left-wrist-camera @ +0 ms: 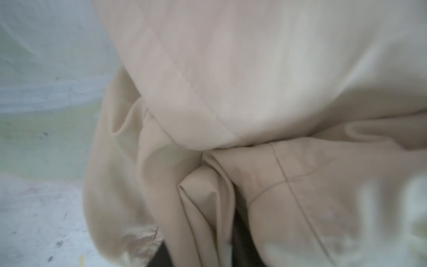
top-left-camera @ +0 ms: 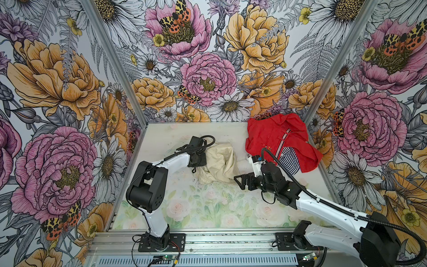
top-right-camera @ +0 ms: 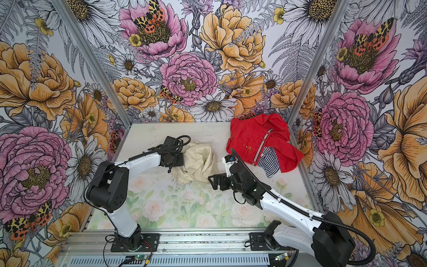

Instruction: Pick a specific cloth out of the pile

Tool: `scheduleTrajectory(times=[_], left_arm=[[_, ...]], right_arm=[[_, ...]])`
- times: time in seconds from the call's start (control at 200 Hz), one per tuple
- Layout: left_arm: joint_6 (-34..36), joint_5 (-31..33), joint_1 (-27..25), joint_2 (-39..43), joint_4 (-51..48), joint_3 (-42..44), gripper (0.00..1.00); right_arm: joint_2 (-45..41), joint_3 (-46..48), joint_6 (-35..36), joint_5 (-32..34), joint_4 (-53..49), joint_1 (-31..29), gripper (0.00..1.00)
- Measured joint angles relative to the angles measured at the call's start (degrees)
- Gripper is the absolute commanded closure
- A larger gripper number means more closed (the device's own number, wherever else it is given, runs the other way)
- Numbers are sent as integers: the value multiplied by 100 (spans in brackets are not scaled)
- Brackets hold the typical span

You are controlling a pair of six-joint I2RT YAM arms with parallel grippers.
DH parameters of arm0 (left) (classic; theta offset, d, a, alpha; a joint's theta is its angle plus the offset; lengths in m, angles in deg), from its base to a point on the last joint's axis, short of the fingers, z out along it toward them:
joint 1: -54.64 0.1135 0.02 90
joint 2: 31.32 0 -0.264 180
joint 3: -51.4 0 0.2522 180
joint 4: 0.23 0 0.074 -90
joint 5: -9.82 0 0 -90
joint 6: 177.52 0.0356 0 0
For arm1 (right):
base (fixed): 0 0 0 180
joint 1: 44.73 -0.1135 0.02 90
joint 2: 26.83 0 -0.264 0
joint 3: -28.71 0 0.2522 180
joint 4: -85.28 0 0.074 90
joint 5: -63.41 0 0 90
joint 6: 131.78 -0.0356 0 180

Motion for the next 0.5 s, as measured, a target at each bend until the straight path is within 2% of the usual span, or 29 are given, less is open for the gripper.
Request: scheduleTrajectory(times=[0.115, 0.27, 0.395, 0.5], left_arm=[[431, 789, 142, 297, -619, -852, 100], [1335, 2396, 153, 326, -1174, -2041, 100], [2044, 3635, 151, 181, -1421, -2299, 100], [2450, 4253, 188, -81, -1585, -2326, 100]], right_arm=[[0, 0, 0, 0, -2, 0, 1], [0, 0, 0, 0, -2, 0, 1], [-9, 0, 0, 0, -2, 0, 1], [-105, 0, 0, 2, -7, 0, 1]])
